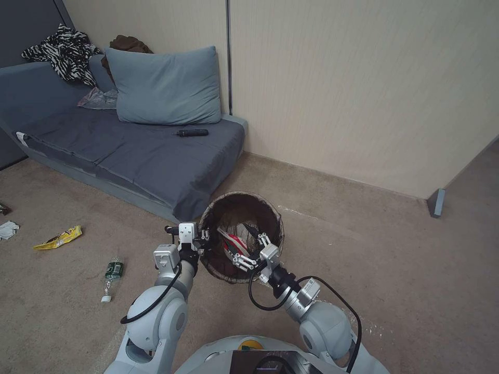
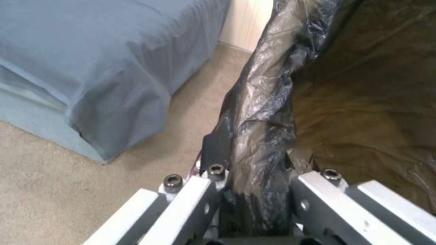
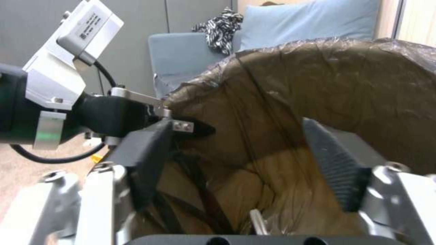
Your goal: Pick up the trash bin, then pick up the garbage from the floor and place it into the trash bin.
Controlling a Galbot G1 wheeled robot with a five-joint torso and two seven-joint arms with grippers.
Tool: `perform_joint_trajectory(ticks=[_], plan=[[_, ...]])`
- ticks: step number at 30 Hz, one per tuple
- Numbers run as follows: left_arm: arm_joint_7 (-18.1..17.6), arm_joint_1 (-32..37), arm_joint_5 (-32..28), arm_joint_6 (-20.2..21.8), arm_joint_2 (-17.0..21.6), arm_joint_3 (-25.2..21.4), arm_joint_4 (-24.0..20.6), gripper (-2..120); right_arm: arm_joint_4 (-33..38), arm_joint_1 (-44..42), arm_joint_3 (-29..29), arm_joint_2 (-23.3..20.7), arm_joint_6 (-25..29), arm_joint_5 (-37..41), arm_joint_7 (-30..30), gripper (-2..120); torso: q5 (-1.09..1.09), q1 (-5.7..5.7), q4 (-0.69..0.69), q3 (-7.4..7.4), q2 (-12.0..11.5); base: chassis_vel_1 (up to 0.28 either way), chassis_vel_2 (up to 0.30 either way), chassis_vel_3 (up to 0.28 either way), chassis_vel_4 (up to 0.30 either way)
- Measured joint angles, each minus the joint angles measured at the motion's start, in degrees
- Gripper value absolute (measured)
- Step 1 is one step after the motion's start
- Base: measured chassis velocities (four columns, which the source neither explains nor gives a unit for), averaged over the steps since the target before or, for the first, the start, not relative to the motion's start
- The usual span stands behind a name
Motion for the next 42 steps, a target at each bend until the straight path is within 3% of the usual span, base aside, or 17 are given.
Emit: perform_joint_trajectory(ticks=[5,8,18,25,37,42], plan=[[0.0,0.0,0.0,0.0,0.0,0.0,0.0,2,0.8,-0.2,0.2,0.0,0.0,-0.3,-0.2,96,0.00,0.00,0.00,0.00,0.0,0.000,0.000,0.000,0.000],[0.0,0.0,0.0,0.0,0.0,0.0,0.1,2,2.8,-0.5,0.7,0.1,0.1,-0.3,0.2,100,0.00,0.00,0.00,0.00,0.0,0.000,0.000,0.000,0.000],[0.1,0.0,-0.2,0.0,0.0,-1.2,0.6,2,11.6,-2.9,7.3,2.0,1.5,-0.9,3.0,100,0.00,0.00,0.00,0.00,0.0,0.000,0.000,0.000,0.000],[0.1,0.1,0.0,-0.3,0.1,-2.1,0.8,2,13.8,-4.4,11.4,3.4,1.6,-4.0,6.5,100,0.00,0.00,-0.01,0.00,0.0,0.000,0.000,0.000,0.000],[0.5,0.3,0.9,-1.0,0.3,-3.1,0.8,2,14.7,-6.3,13.8,6.0,1.5,-7.3,17.0,100,0.00,0.00,-0.01,0.00,0.0,0.000,0.000,0.000,0.000],[1.5,0.5,3.1,-3.3,0.4,-3.6,0.8,2,9.9,-7.5,16.7,8.1,5.5,-7.4,21.9,100,0.01,0.00,0.00,0.00,0.0,0.000,0.000,0.000,0.000]])
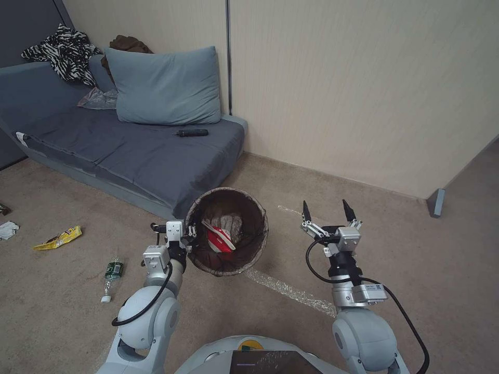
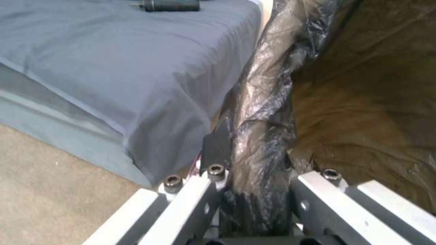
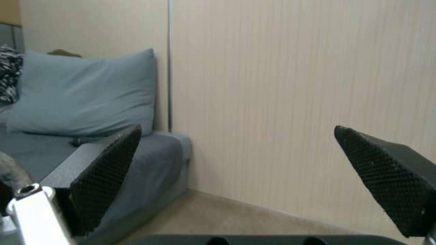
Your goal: Pick up the trash bin, then pick up the garbage from the floor and place it into the trash bin.
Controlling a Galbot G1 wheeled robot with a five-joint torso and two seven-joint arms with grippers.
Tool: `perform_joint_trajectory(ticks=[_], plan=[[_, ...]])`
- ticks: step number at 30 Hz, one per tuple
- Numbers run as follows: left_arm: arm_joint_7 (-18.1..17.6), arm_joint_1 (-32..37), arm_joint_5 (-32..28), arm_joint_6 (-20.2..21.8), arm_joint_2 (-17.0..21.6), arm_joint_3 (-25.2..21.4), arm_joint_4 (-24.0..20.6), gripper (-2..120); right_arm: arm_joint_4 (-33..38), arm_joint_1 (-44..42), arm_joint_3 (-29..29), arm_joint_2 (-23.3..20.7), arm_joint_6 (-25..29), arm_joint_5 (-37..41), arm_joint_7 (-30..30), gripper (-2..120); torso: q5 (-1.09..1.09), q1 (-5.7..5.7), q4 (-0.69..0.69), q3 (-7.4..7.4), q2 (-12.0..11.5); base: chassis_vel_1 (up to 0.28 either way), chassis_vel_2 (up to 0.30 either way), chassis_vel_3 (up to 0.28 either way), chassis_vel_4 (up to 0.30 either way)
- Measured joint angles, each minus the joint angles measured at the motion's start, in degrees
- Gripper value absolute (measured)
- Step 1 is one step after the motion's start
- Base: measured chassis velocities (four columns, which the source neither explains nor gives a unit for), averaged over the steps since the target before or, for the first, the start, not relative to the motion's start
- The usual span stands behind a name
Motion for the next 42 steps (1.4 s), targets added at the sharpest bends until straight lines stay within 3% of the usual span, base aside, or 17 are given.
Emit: perform_joint_trajectory(ticks=[7,12,42], plan=[[1.9,0.2,4.5,-4.0,0.0,-0.8,0.8,2,-2.8,-1.0,1.0,2.2,2.2,0.4,1.0,100,-0.01,0.00,0.00,0.00,0.0,0.000,0.000,0.000,0.000],[2.1,0.4,4.5,-4.3,0.0,-0.7,0.8,2,-2.8,-1.0,1.0,2.1,2.3,1.6,0.1,100,-0.01,0.00,0.00,0.00,0.0,0.000,0.000,0.000,0.000],[-0.6,2.6,1.0,1.3,0.1,-0.4,-1.9,2,-3.2,1.5,0.9,2.0,1.3,2.0,-0.5,100,0.00,0.00,0.01,0.00,0.0,0.036,0.037,0.034,0.037]])
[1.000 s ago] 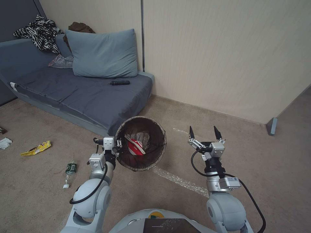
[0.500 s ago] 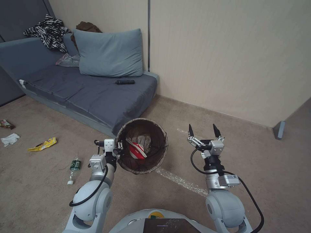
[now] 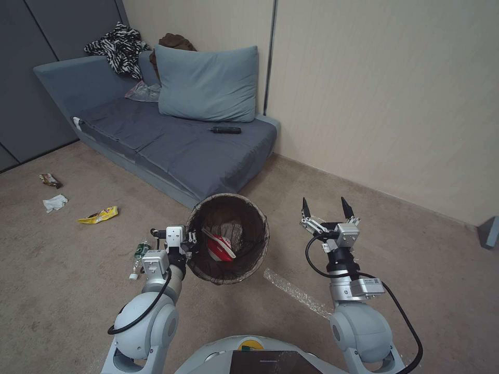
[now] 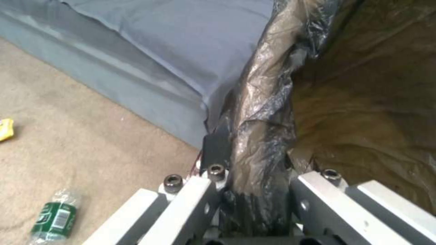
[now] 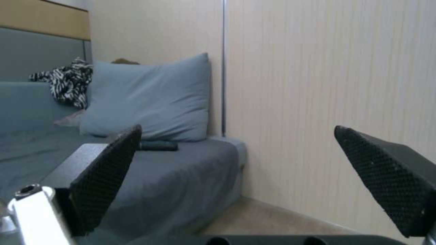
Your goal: Pick up the trash bin, then pick up the garbage from the floor and place it into the trash bin.
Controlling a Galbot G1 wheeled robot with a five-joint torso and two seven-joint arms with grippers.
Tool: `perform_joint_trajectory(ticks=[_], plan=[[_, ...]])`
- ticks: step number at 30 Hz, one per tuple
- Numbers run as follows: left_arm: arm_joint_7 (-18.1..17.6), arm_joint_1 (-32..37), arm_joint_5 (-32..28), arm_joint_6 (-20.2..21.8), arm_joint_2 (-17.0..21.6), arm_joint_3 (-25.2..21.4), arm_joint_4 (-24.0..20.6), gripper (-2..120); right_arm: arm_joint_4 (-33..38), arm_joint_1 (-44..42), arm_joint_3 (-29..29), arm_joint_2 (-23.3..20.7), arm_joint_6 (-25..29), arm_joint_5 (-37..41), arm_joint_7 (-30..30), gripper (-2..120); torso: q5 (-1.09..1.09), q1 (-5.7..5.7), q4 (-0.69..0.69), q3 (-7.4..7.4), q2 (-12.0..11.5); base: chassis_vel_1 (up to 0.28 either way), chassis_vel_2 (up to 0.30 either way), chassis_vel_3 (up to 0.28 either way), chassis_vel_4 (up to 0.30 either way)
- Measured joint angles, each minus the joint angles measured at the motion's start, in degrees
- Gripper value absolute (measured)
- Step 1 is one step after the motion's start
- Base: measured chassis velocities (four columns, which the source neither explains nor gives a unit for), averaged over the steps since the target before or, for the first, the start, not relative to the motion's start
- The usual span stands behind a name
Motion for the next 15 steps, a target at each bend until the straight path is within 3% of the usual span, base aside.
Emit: perform_joint_trajectory(ticks=[15], plan=[[0.0,0.4,-0.3,0.3,0.1,-0.2,-0.5,2,0.1,0.2,-0.2,-0.2,-1.1,0.5,-1.0,100,0.00,0.00,-0.01,0.00,0.0,0.008,0.005,0.006,0.005]])
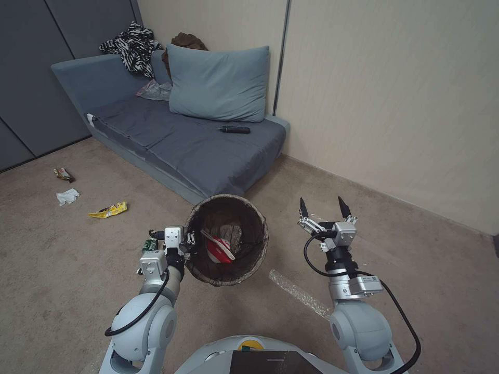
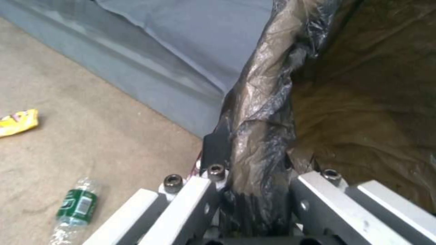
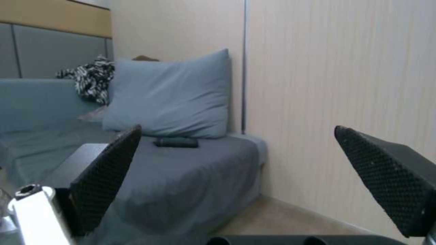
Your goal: Pick up the trash bin, then pick up the garbage from the floor and place it into the trash bin.
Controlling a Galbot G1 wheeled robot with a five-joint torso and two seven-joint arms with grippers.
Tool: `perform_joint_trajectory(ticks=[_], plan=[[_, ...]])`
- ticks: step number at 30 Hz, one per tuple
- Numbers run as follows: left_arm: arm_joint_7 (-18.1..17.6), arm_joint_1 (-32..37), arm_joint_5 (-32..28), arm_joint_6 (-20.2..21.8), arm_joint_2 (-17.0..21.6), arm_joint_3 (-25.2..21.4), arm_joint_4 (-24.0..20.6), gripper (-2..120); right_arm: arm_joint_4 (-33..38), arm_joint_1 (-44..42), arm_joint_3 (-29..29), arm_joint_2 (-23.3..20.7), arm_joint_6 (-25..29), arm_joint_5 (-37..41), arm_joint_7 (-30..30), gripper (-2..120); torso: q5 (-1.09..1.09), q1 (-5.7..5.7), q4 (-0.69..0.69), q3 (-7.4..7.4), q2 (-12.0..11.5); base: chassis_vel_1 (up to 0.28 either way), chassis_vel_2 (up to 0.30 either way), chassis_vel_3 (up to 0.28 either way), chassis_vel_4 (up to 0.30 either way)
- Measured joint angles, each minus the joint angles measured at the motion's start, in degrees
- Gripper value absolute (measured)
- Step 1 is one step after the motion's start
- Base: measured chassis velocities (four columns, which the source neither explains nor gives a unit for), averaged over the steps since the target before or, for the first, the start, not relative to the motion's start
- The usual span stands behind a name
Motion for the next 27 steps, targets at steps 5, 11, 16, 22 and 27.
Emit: perform_joint_trajectory(ticks=[5,11,16,22,27], plan=[[0.0,0.0,0.0,0.0,0.1,0.0,-0.2,2,0.5,-0.3,-0.3,-0.2,0.1,0.9,0.0,100,0.00,0.00,0.01,0.00,0.0,0.057,0.044,0.040,0.072],[0.1,0.0,-0.1,0.0,0.2,0.1,-0.3,2,0.6,-0.3,-0.2,-0.3,0.1,1.0,0.0,100,0.00,0.00,0.01,0.00,0.0,0.062,0.057,0.049,0.052],[0.1,0.0,-0.1,0.0,0.2,0.0,-0.4,2,0.6,-0.3,-0.2,-0.3,0.1,0.9,0.0,100,0.00,0.00,0.00,0.00,0.0,0.076,0.077,0.071,0.074],[0.2,0.0,-0.2,0.0,0.2,-0.1,-0.4,2,0.6,-0.2,-0.2,-0.3,0.1,0.9,0.0,100,0.00,0.00,0.00,0.00,0.0,0.086,0.102,0.102,0.107],[0.2,0.0,-0.4,-0.1,0.1,-0.1,-0.4,2,0.6,-0.2,-0.2,-0.3,0.1,0.9,0.0,100,0.00,0.00,0.01,0.00,0.0,0.125,0.110,0.116,0.126]])
